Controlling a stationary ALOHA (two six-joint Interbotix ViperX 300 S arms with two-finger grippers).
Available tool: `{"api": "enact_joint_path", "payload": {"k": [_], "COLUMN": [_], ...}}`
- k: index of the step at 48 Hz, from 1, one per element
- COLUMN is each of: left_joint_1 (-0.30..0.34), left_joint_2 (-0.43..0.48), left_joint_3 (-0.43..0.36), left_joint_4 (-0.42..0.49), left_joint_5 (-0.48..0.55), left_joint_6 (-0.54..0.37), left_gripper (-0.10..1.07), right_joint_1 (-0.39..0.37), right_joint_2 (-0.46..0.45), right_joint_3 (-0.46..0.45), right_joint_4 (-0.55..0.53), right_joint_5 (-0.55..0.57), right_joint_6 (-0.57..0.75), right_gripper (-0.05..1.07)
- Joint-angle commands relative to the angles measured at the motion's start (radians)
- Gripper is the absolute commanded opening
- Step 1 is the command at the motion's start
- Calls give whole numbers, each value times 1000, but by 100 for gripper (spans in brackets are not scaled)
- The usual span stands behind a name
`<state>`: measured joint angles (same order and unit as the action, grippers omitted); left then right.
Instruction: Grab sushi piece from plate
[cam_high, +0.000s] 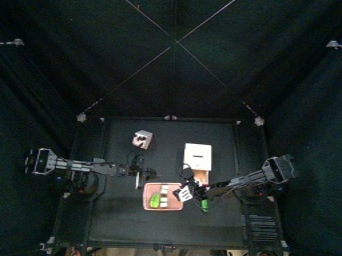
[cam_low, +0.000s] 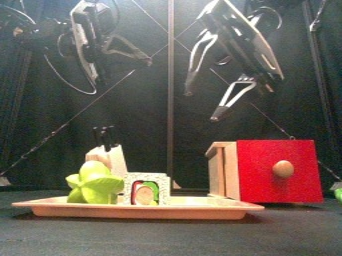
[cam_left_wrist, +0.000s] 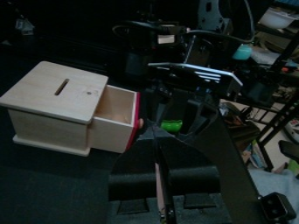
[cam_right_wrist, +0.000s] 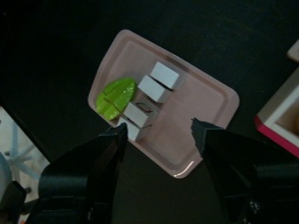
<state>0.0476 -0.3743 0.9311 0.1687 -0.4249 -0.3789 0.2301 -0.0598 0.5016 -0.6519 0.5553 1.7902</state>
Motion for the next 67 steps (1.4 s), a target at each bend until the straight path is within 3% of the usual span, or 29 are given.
{"api": "enact_joint_path", "payload": {"k": [1, 19, 38, 53, 67], "left_joint_1": [17, 58, 86, 89, 91], "left_joint_2": [-43, -161, -166, -166, -166], "left_joint_3": [15, 112, 130, 133, 137], "left_joint_4": [-12, -60, -61, -63, -61], "left_joint_5": [-9, -9, -9, -6, -6], "left_joint_6": [0, 2, 2, 2, 2], "left_gripper": [24, 24, 24, 24, 24], "right_joint_1": [-21, -37, -78, -83, -94], "right_joint_2": [20, 141, 310, 385, 425], "right_joint_3": [-69, -178, -322, -393, -428], "right_joint_4": [23, 44, 44, 89, 110], "right_joint_5": [6, 124, 155, 262, 273], "right_joint_6": [-8, 0, -9, -9, -8], "right_gripper": [92, 92, 92, 92, 92]}}
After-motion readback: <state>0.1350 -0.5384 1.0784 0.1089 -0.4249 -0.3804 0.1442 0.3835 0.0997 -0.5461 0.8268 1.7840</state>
